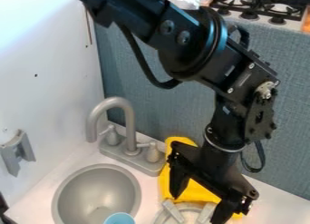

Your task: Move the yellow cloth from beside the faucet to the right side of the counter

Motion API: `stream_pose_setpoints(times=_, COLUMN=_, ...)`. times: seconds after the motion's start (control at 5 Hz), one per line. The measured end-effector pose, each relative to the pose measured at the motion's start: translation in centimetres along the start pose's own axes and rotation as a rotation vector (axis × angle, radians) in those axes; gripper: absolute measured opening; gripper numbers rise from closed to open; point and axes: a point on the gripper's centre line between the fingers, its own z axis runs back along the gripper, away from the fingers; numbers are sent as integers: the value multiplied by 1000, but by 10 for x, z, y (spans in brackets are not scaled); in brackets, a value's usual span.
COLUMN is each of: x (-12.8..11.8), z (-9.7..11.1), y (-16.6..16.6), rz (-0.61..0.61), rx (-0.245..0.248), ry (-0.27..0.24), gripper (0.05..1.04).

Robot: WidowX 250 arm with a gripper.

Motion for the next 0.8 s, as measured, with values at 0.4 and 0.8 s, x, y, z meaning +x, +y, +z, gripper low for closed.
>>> stream_pose_setpoints(times=0.4, x=22, z=-11, y=13, rz=80, rx=-17, ry=-26, gripper=1001)
stream_pose_setpoints(times=0.8, x=78, z=-51, y=44, rz=163, rx=14, ry=-68, gripper=1001)
